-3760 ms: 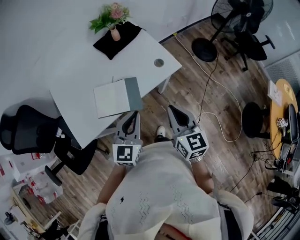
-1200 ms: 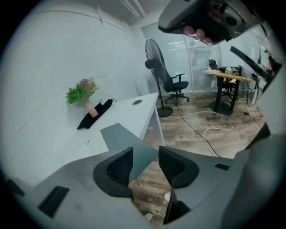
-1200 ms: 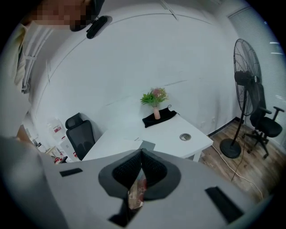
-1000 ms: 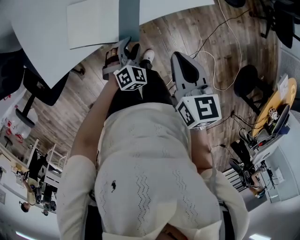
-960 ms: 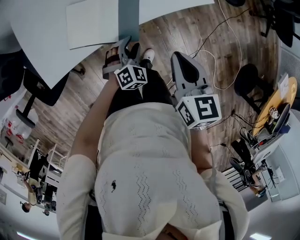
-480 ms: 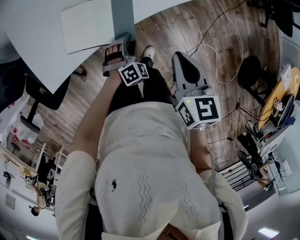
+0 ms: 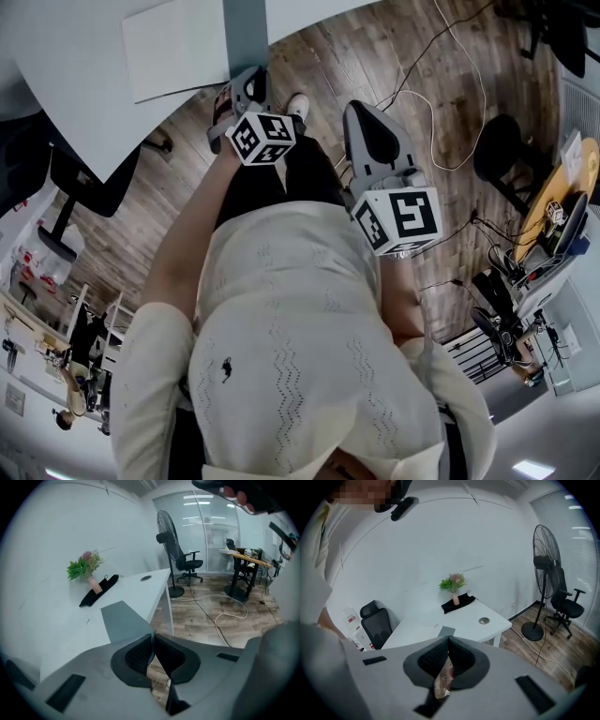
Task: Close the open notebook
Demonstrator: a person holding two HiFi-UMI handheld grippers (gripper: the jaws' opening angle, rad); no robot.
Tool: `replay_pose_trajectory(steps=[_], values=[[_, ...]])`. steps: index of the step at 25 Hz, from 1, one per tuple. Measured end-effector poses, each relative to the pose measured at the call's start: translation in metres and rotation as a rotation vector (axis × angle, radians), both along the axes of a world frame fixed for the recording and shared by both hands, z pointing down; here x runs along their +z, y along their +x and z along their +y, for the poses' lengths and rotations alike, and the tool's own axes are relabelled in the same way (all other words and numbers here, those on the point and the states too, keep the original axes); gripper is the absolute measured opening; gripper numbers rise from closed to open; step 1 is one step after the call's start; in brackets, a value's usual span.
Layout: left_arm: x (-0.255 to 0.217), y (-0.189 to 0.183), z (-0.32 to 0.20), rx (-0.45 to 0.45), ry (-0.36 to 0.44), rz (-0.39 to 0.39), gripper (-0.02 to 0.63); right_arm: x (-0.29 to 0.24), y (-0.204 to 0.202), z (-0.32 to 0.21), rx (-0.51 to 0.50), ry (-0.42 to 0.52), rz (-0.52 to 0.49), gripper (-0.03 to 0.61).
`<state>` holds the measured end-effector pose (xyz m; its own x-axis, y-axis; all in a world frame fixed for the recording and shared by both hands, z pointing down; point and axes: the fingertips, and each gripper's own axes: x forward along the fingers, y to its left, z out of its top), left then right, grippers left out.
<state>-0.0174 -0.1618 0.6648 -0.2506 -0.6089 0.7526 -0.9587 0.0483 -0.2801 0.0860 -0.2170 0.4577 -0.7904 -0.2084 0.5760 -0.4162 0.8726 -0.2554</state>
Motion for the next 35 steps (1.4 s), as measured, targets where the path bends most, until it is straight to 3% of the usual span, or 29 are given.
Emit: replay_pose_trajectory(steps=[5,16,35], values=[[-0.006,-0.003,-0.001,-0.101,0.058,0.145,0.023,-0.001,0.001,0.002,-0.030,0.005,-0.002,0.002],[-0.019,-0.009,0.002,-0.289,0.187,0.347,0.021,-0.005,0.008,0.008,-0.105,0.019,-0.012,0.002],[-0.065,-0.024,0.014,-0.432,0.389,0.326,0.023,-0.011,0.017,0.021,-0.227,0.039,-0.053,0.002]])
